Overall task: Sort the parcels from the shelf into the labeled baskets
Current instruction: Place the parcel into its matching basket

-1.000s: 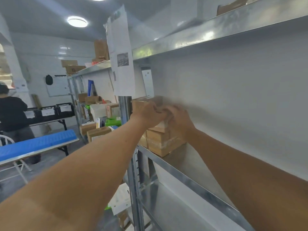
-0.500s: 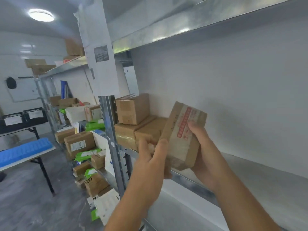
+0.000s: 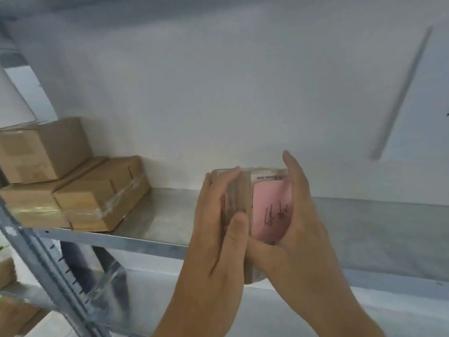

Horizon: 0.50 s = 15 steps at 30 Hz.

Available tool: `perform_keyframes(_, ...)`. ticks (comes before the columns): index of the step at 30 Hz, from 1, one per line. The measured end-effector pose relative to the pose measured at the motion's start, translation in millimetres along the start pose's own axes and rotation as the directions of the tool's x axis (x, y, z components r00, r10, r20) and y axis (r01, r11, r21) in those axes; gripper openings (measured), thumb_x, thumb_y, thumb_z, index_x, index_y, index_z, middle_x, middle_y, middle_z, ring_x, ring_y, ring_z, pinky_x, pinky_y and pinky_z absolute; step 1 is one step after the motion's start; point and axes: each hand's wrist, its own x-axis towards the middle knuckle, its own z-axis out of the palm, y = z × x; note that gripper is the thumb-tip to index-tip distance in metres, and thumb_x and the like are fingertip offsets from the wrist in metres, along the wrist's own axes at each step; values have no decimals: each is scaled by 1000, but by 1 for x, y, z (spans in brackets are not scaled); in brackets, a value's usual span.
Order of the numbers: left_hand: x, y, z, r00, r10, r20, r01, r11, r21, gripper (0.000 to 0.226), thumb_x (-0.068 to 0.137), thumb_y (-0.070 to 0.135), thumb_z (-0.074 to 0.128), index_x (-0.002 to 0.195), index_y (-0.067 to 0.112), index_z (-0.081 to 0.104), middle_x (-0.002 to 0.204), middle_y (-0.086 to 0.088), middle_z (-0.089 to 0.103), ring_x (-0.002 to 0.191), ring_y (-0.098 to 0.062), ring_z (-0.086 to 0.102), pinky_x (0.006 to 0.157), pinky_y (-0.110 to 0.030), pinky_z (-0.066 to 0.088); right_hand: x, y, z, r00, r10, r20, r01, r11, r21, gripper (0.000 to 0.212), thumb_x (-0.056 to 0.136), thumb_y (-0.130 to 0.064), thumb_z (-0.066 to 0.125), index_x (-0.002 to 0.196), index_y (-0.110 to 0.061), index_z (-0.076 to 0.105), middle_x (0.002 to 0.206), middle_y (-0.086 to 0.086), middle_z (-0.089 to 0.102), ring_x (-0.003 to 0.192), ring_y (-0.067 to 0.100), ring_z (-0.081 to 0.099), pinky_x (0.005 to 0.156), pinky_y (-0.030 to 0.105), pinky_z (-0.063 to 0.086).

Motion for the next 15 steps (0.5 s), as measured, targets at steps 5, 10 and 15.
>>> perform_keyframes(5,0,20,41,977,-152,152,191,936,-294,69,105,-11,37,143,46,42,107,24,75,96,10,70,71,-6,53,-29,6,-63,996,-54,-78,48,996,-74,110,62,-62,85,143,-80,12,125,-29,57,108,4,65,78,28,61)
perform_keyframes(10,-20,61,83,971,-158,177,206,932,-298,70,110,10,36,134,76,36,104,25,75,92,-7,73,68,-8,53,-63,19,-138,967,-157,-199,122,977,-175,70,87,-55,71,144,-70,32,125,-24,56,105,11,63,76,34,58)
perform_keyframes(15,-47,123,148,973,10,232,65,948,-312,48,108,23,39,118,68,50,103,22,73,85,-11,72,67,-20,59,-116,17,-223,929,-230,-290,140,943,-301,60,93,-41,61,144,-65,40,124,-26,55,111,6,61,80,20,56)
